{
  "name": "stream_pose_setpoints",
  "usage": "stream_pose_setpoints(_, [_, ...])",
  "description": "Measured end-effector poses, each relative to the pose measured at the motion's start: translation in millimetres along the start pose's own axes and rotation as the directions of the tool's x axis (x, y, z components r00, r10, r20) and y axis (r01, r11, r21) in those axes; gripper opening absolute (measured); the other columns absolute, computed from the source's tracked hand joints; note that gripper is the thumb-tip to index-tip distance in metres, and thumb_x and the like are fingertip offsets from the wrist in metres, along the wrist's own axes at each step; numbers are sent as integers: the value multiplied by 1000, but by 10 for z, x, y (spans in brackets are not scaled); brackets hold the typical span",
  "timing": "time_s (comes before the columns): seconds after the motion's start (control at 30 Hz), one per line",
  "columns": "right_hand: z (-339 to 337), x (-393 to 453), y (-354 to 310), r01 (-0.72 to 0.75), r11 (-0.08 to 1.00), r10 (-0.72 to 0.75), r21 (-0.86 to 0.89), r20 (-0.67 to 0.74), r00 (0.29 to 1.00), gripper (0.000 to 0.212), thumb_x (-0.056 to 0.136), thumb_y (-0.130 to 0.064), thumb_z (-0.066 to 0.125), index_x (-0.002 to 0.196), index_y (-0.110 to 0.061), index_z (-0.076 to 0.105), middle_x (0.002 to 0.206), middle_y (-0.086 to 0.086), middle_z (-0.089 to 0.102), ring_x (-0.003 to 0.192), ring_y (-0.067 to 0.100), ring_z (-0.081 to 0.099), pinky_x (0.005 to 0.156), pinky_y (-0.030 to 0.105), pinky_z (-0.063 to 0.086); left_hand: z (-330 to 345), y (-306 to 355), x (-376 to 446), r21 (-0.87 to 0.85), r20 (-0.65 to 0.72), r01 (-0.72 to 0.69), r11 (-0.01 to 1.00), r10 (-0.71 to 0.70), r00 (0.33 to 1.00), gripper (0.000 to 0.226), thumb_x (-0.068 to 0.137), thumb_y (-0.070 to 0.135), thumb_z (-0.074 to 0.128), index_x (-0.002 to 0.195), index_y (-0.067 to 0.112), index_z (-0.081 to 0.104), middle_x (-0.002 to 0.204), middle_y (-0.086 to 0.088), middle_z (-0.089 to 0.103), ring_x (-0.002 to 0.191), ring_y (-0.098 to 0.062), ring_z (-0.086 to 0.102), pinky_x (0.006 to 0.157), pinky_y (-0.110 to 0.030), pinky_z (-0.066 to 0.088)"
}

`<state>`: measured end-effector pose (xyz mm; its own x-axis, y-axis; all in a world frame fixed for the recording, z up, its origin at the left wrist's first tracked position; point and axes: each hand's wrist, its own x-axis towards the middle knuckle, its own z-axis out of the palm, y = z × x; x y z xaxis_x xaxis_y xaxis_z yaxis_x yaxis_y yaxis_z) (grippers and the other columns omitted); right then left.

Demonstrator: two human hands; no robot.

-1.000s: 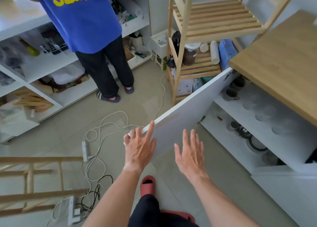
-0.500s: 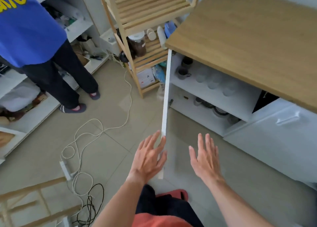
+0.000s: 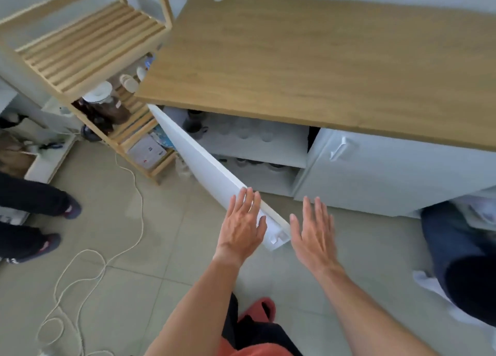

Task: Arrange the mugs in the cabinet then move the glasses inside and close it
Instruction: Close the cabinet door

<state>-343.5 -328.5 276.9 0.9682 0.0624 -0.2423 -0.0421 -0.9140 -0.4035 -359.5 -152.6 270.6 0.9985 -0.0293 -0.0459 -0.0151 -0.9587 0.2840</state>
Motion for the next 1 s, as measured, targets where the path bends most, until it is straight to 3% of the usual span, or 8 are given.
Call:
stream_pose_setpoints(0.17, [-213,205,240,-56,998,55,-10,-38,998,65,102,-48,25,157,-17,11,165,13,5,152,25,2,123,41,0,-37,262,498,-2,111,26,1000,-26,994,67,97,37,38,154,7,21,160,-13,19,150,-26,7,122,-42,10])
stream_pose_setpoints(0.27, [-288,377,292,-64,998,62,-26,-91,994,74,94,-55,11,157,-15,14,165,16,7,152,29,5,123,44,5,-87,348,770,42,121,17,999,-22,992,71,95,38,41,155,11,14,161,-9,15,150,-23,4,121,-44,11])
stream_pose_setpoints(0.53, [-351,962,204,-51,995,35,-87,-169,985,73,96,-51,15,154,-9,24,163,19,15,149,35,16,119,50,14,-105,436,1456,75,149,-12,997,0,989,79,93,41,44,156,18,2,163,-5,3,150,-21,-2,120,-46,8])
stream_pose_setpoints(0.67, [-442,1259,98,-23,995,3,-102,-189,982,69,96,-45,18,154,-8,23,163,19,14,150,32,13,120,50,15,-52,424,1663,83,173,-42,996,27,984,81,95,43,41,156,15,-4,163,-8,-5,150,-23,-8,121,-44,-1])
stream_pose_setpoints(0.83, [-667,1732,14,7,992,-38,-123,-246,968,64,97,-38,26,153,-6,27,163,20,14,151,32,12,121,49,14,-119,293,1964,32,-14,-224,974,225,974,66,89,31,50,149,8,35,158,-13,26,148,-28,20,118,-47,15])
stream_pose_setpoints(0.9, [-777,1947,-16,7,991,-44,-135,-272,961,63,97,-38,27,150,-5,32,161,22,18,150,34,17,120,51,16,-216,266,2137,-7,-91,-280,960,278,956,59,91,25,43,148,9,38,157,-12,28,147,-27,21,116,-46,18])
stream_pose_setpoints(1.0, [-935,2269,-112,9,988,-60,-157,-323,945,63,97,-39,28,150,-5,33,160,21,22,149,33,19,120,53,14,-361,191,2459,-34,-155,-238,971,230,961,55,94,26,38,145,9,41,157,-13,29,148,-27,21,118,-45,17])
